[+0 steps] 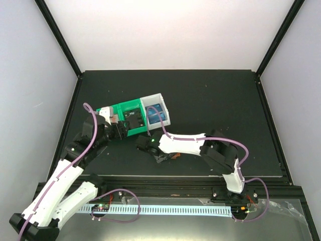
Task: Put the credit cards into the card holder
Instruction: Turn over the card holder at the center of the board.
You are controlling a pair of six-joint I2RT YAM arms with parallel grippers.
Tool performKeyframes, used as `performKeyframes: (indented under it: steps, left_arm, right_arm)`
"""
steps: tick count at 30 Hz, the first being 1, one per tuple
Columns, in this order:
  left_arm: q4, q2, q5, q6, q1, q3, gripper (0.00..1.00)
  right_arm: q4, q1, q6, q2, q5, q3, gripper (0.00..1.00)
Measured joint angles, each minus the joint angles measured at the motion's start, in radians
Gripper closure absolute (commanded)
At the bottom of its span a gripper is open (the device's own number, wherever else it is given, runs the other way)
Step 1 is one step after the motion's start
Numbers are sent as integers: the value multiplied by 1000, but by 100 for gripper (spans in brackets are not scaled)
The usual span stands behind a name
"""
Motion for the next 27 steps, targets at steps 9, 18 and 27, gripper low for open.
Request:
performKeyframes:
  steps: [9, 18, 27]
  left_arm:
    - [-2, 34, 73, 12, 2, -11, 25]
    - [122, 153, 356, 44, -10, -163, 26]
    - [248, 343, 399, -19, -119, -246, 30]
  right_arm:
    - [233, -8, -2, -293, -92, -151, 40]
    - [399, -214, 129, -496, -142, -477, 53]
    - [515, -287, 74, -454, -276, -593, 52]
